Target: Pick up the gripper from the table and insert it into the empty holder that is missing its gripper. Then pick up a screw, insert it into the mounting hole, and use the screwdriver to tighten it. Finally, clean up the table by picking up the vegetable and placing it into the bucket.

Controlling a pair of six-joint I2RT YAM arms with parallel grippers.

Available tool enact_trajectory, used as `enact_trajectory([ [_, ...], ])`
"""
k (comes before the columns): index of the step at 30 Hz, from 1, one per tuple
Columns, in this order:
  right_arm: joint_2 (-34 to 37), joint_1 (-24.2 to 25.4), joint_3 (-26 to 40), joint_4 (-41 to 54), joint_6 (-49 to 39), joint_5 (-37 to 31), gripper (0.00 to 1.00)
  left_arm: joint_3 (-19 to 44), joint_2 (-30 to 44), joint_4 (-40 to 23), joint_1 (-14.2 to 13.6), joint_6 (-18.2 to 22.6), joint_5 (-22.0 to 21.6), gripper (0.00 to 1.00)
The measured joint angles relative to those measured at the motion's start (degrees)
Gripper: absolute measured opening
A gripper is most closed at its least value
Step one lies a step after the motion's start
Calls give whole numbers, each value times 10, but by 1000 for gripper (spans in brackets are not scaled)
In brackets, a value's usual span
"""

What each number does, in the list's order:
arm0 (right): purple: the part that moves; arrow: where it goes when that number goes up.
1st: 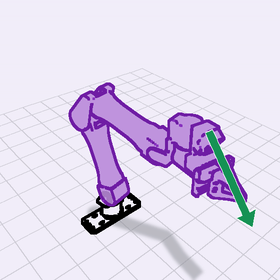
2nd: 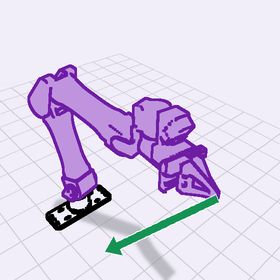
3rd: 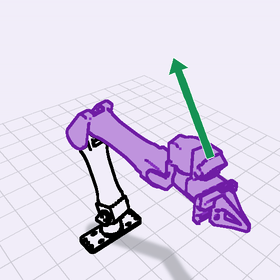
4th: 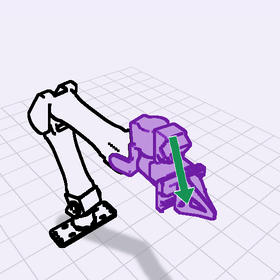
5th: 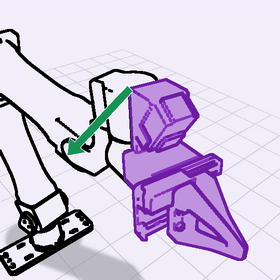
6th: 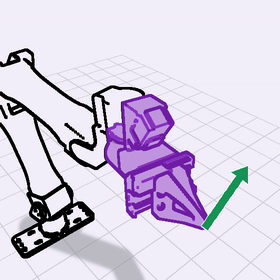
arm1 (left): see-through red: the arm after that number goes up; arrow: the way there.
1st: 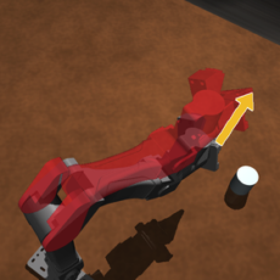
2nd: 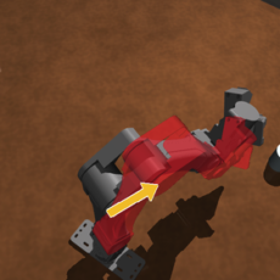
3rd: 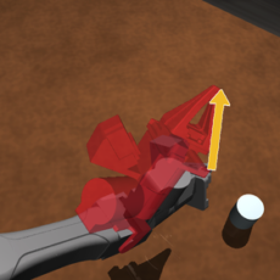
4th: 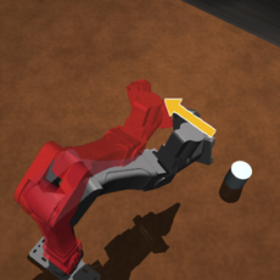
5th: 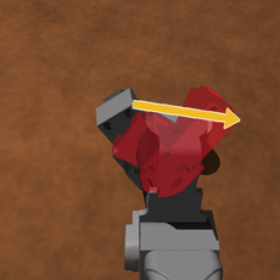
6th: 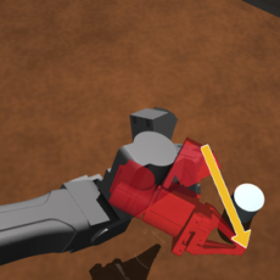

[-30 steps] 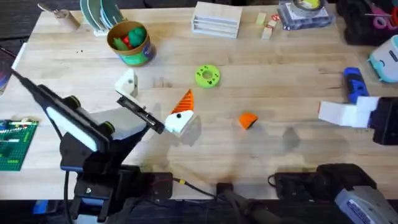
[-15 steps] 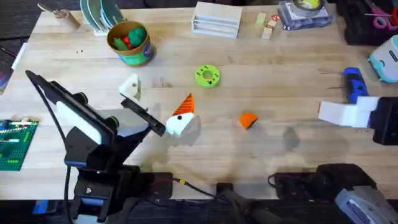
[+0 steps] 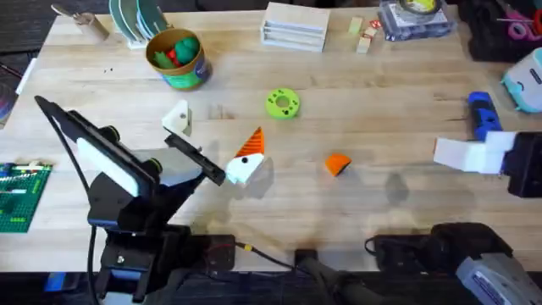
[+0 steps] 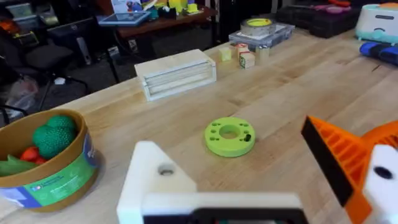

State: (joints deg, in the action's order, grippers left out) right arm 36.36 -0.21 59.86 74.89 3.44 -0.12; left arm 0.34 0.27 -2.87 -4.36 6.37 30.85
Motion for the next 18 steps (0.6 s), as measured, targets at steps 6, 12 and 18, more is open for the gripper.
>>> enact_trajectory([
  [6, 0, 0, 0, 0, 0, 0, 991, 0, 0, 0, 0, 0, 0, 991],
  [12, 0, 0, 0, 0, 0, 0, 991, 0, 0, 0, 0, 0, 3, 991],
  [18, 0, 0, 0, 0, 0, 0, 991, 0, 0, -2, 0, 0, 82, 991],
])
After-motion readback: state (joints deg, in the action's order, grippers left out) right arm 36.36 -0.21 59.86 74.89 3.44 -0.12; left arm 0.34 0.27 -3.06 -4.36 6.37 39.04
